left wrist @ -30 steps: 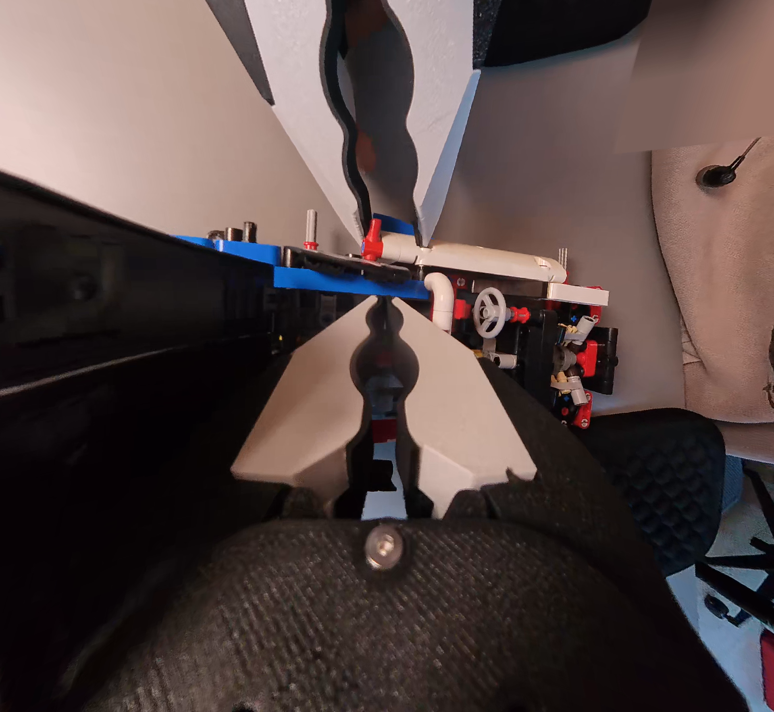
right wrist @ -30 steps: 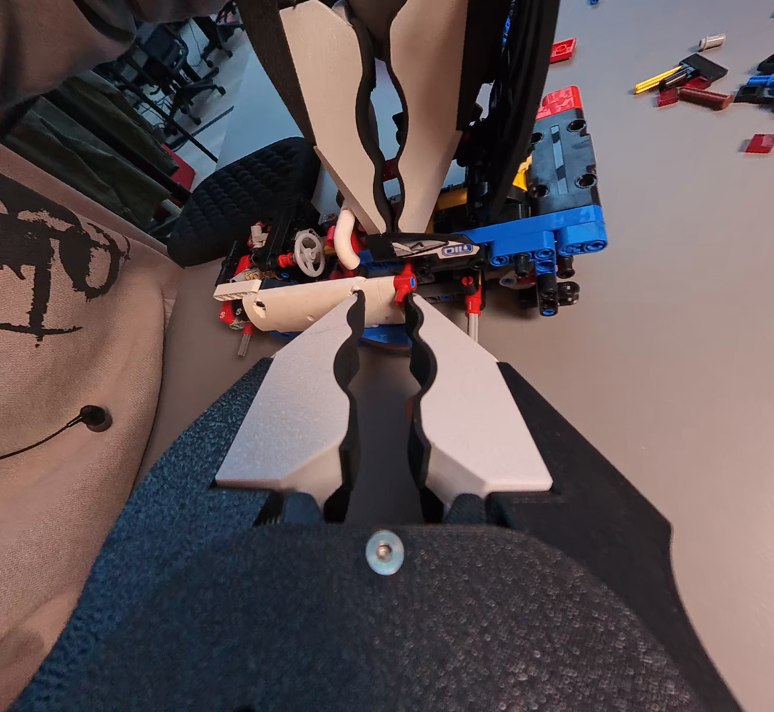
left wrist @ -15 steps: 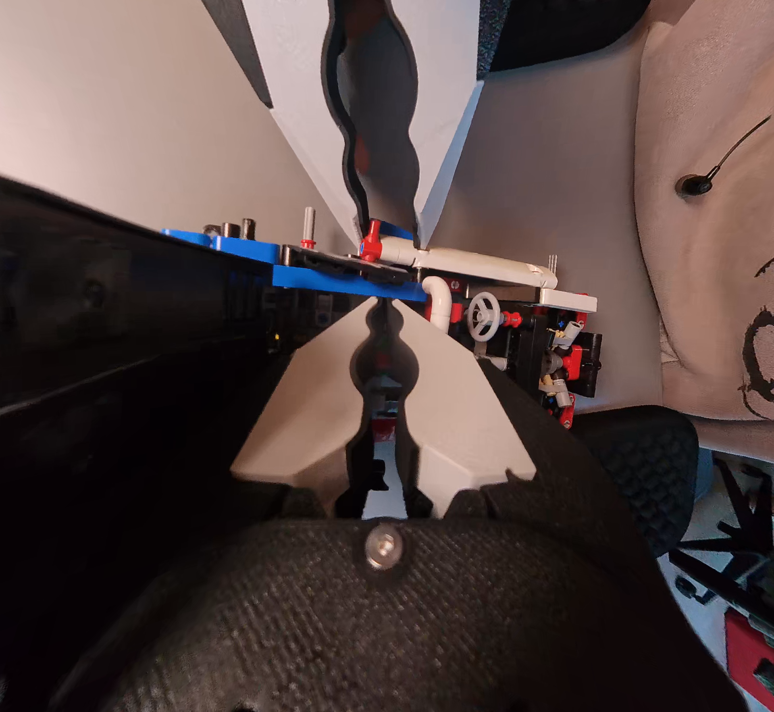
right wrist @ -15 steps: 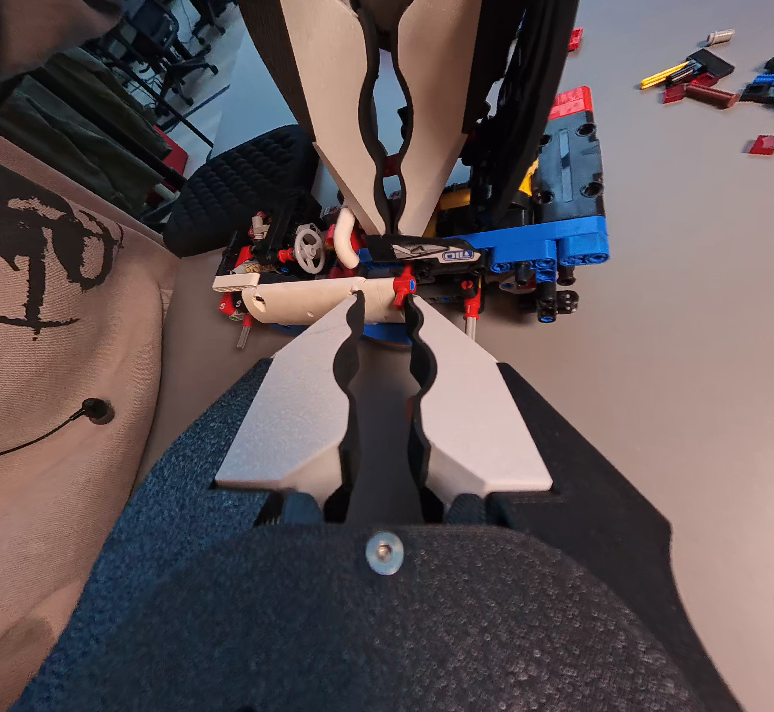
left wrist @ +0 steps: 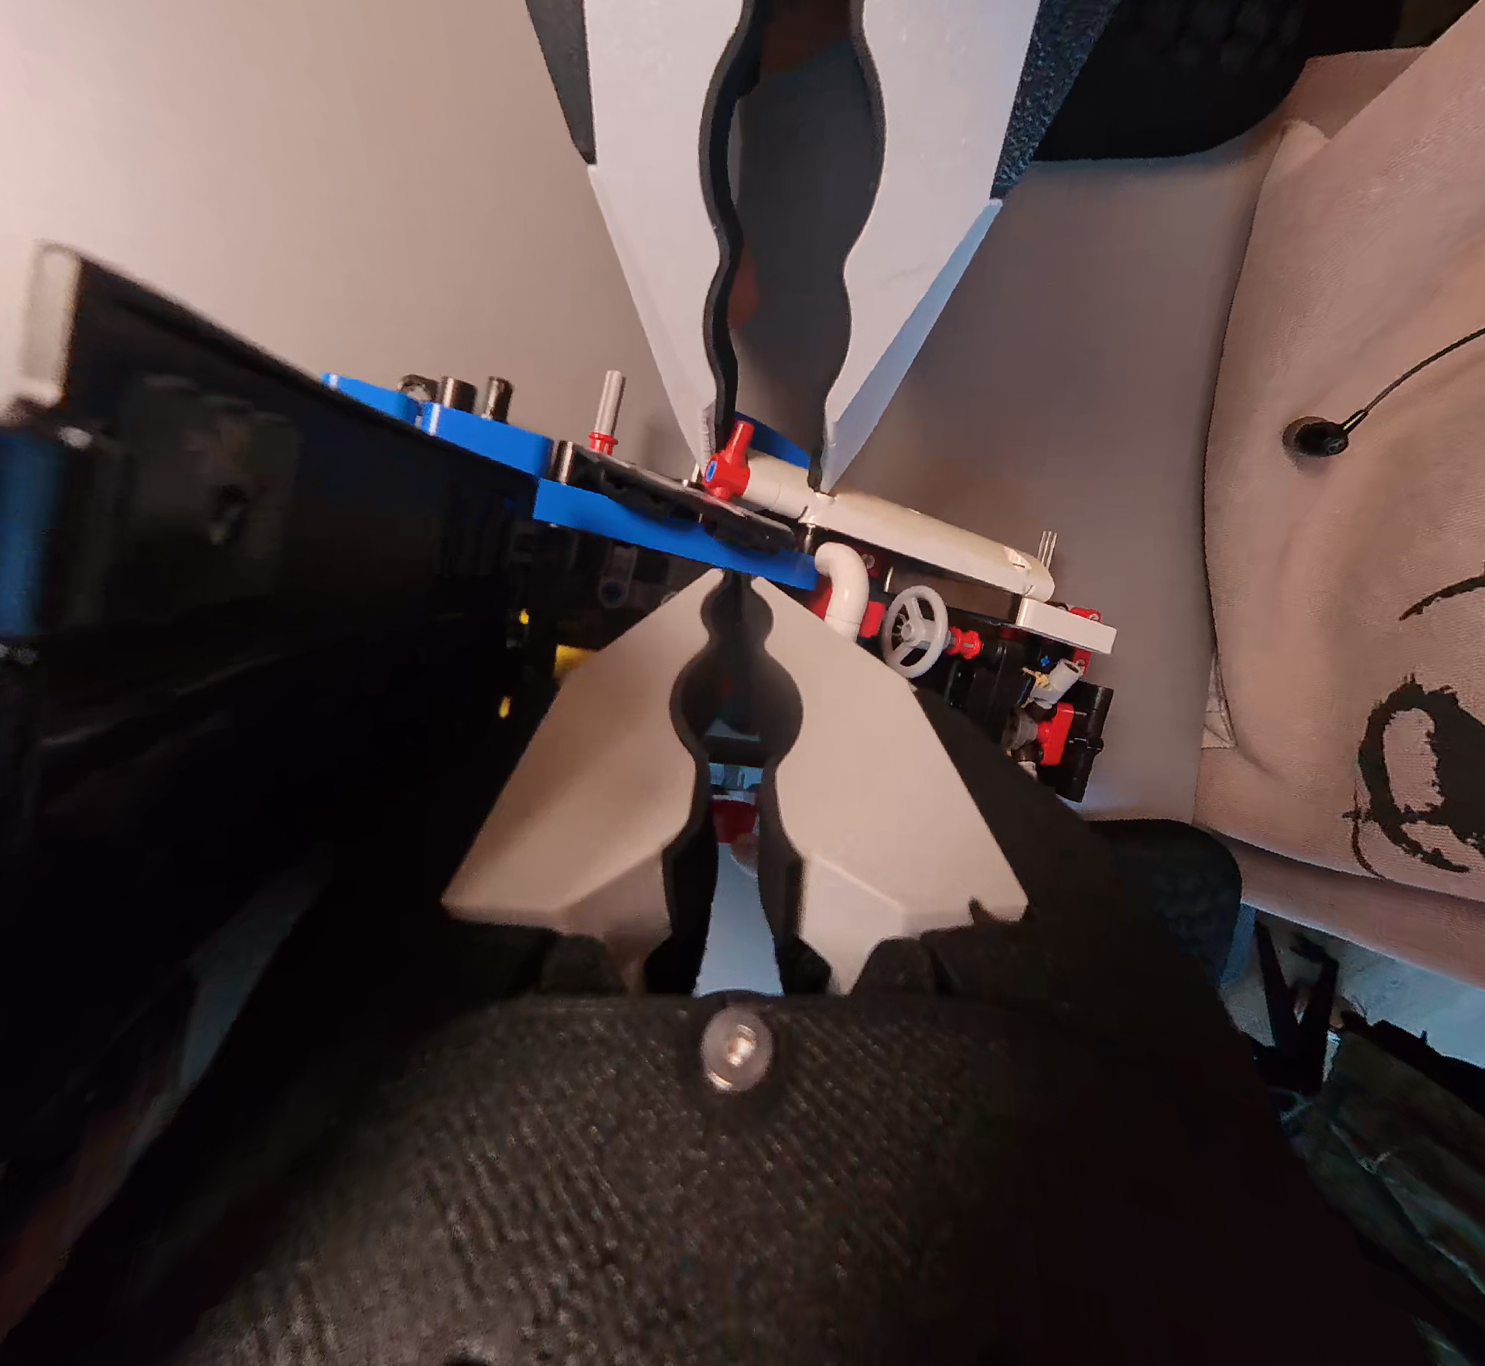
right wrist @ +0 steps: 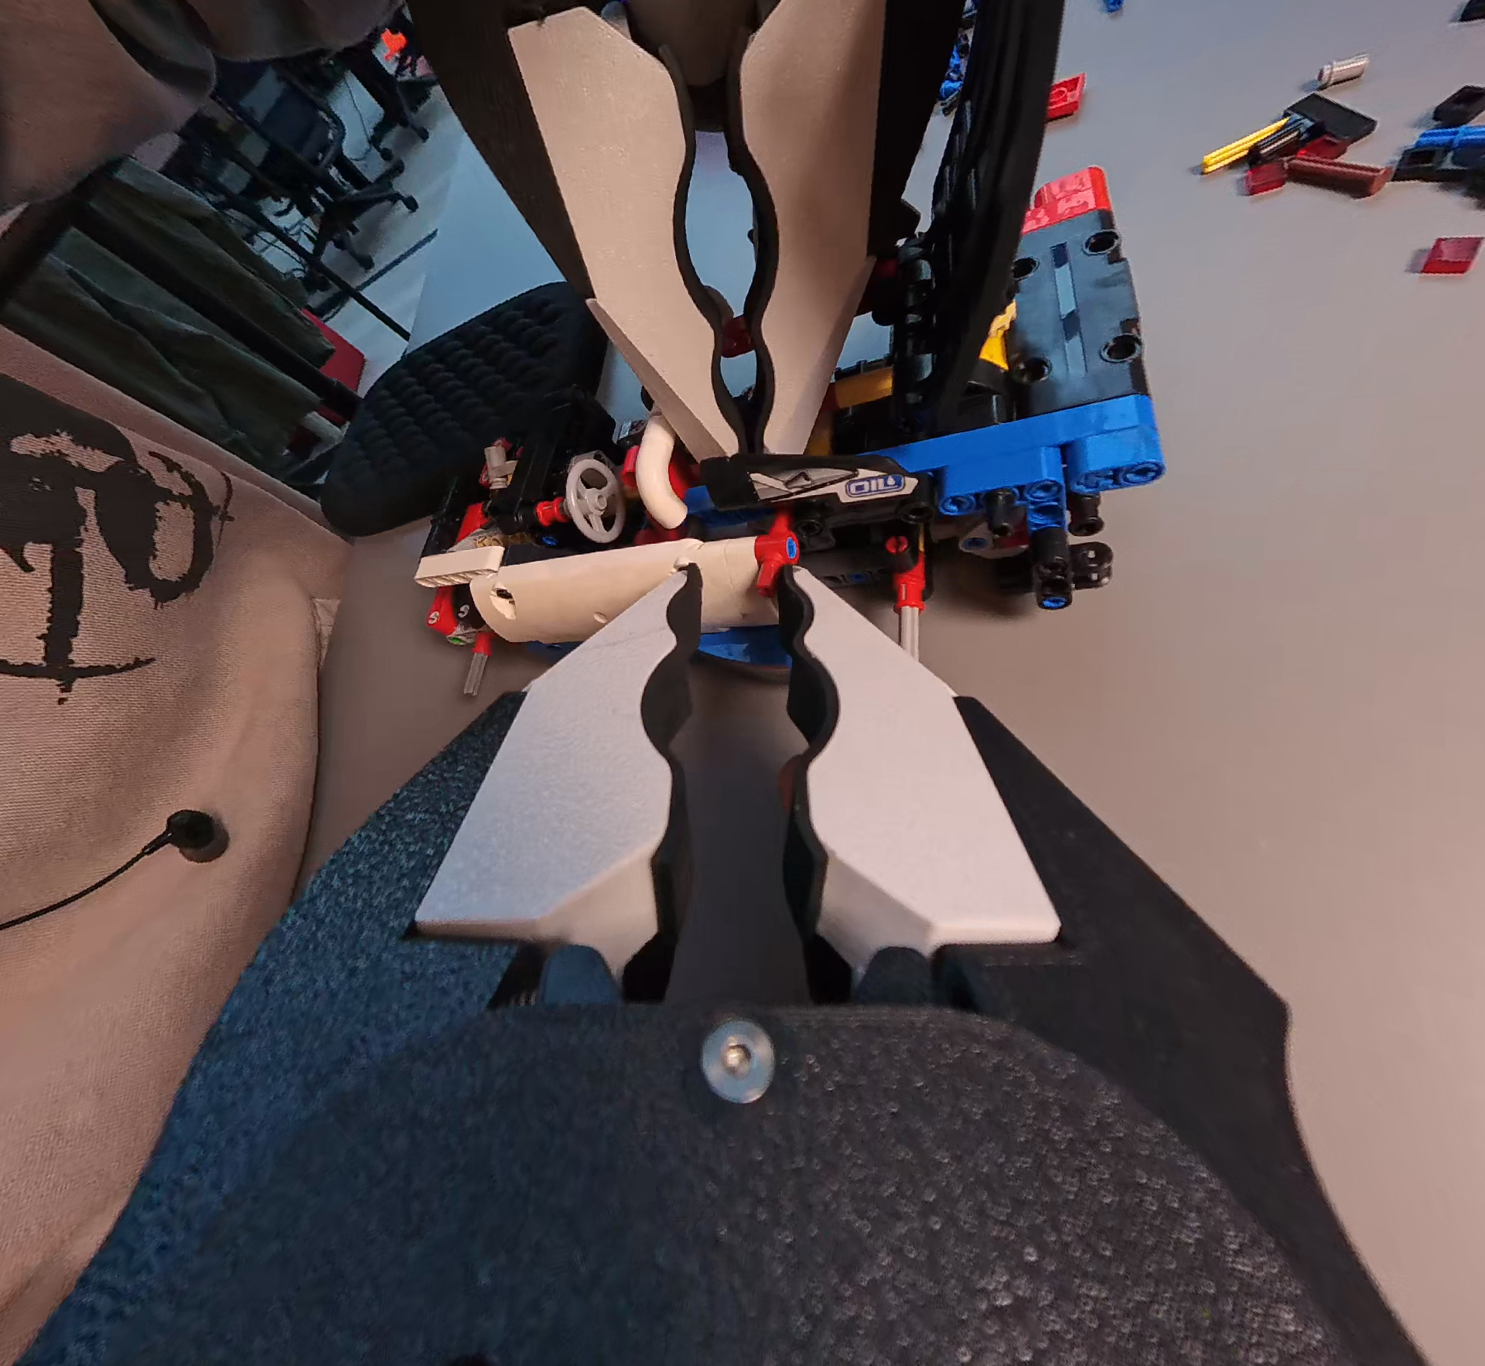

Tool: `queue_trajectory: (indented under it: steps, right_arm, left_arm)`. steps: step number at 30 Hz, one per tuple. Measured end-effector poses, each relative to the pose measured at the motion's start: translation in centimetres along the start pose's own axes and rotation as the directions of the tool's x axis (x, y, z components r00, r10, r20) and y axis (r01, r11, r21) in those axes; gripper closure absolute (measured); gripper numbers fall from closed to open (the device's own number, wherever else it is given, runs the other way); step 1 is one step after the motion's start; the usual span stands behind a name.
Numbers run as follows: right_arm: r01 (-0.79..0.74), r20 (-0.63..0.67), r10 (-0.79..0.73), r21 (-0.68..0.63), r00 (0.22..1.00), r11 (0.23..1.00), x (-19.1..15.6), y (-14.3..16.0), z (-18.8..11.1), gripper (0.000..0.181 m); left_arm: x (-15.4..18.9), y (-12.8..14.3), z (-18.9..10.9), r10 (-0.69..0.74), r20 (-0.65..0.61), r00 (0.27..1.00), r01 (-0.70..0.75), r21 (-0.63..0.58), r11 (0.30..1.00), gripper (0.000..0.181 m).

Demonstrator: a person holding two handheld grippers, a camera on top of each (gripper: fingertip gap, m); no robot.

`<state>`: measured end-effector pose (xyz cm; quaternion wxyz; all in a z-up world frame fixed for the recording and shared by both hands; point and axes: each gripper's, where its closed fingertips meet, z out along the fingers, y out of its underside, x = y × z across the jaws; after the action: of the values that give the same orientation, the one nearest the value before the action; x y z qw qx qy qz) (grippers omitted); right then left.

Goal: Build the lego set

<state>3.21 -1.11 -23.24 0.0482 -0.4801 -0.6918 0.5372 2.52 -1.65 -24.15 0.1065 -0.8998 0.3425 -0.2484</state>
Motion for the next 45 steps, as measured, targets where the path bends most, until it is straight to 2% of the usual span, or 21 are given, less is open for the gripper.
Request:
queue_trajectory:
  steps: [4,10,13,22,26,29,32,34,38,45]
  right_arm:
    - [-0.009,-0.007,0.009,0.002,1.0,1.0,0.0,-0.1,0.1,0.166]
    - [-0.015,-0.039,0.016,0.01,0.999,1.0,0.1,-0.5,-0.2,0.166]
    - [-0.026,-0.028,0.026,0.008,0.999,1.0,0.2,-0.1,0.3,0.165]
    - [-0.064,-0.047,0.066,0.041,0.997,0.997,0.7,-0.4,0.1,0.166]
    - [-0.072,-0.051,0.074,0.04,0.996,0.997,0.9,-0.4,0.1,0.165]
    - [-0.077,-0.049,0.079,0.038,0.996,0.996,1.0,-0.4,0.2,0.165]
    - [-0.084,-0.052,0.086,0.043,0.995,0.996,1.1,-0.5,0.2,0.165]
    - [-0.075,-0.06,0.077,0.04,0.995,0.996,1.1,-0.5,0.3,0.165]
    - [-0.069,-0.062,0.072,0.045,0.995,0.997,1.1,-0.4,0.3,0.165]
    - [-0.047,-0.05,0.049,0.026,0.998,0.999,0.7,-0.3,0.5,0.165]
  left_arm:
    - [0.0,0.1,0.0,-0.033,0.002,0.999,0.033,-0.002,0.999,0.181]
    - [-0.5,-0.2,-0.3,-0.161,0.021,0.987,0.16,0.034,0.986,0.181]
    - [-0.9,-0.1,-0.4,-0.134,0.067,0.989,0.133,0.021,0.991,0.181]
    - [-1.0,0.0,-0.6,-0.133,0.07,0.989,0.129,0.05,0.99,0.181]
    - [-1.3,0.2,-1.0,0.044,0.115,0.992,-0.046,0.013,0.999,0.181]
    - [-1.3,0.4,-1.0,0.186,0.096,0.978,-0.182,-0.051,0.982,0.181]
    - [-1.3,0.7,-0.9,0.262,0.06,0.963,-0.254,-0.114,0.961,0.181]
    - [-1.3,0.8,-0.8,0.24,0.022,0.97,-0.236,-0.122,0.964,0.181]
    - [-1.2,0.7,-0.6,0.147,-0.016,0.989,-0.148,-0.055,0.987,0.181]
    - [-1.4,0.6,-0.5,0.053,0.022,0.998,-0.054,0.016,0.998,0.181]
